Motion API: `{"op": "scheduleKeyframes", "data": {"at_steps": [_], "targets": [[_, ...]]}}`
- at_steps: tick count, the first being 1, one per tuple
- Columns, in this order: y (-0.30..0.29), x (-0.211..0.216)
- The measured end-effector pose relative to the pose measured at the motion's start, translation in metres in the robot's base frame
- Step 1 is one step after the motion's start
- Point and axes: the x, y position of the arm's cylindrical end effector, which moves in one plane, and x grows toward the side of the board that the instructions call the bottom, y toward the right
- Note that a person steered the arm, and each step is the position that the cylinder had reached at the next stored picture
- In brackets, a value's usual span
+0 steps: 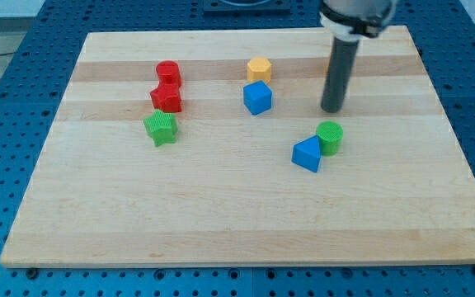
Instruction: Adjust the green circle vertically above the blue triangle
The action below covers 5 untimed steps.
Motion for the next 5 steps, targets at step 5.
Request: {"op": "scheduleKeyframes", "data": {"at_steps": [5], "targets": [[-0.054,0.056]]}}
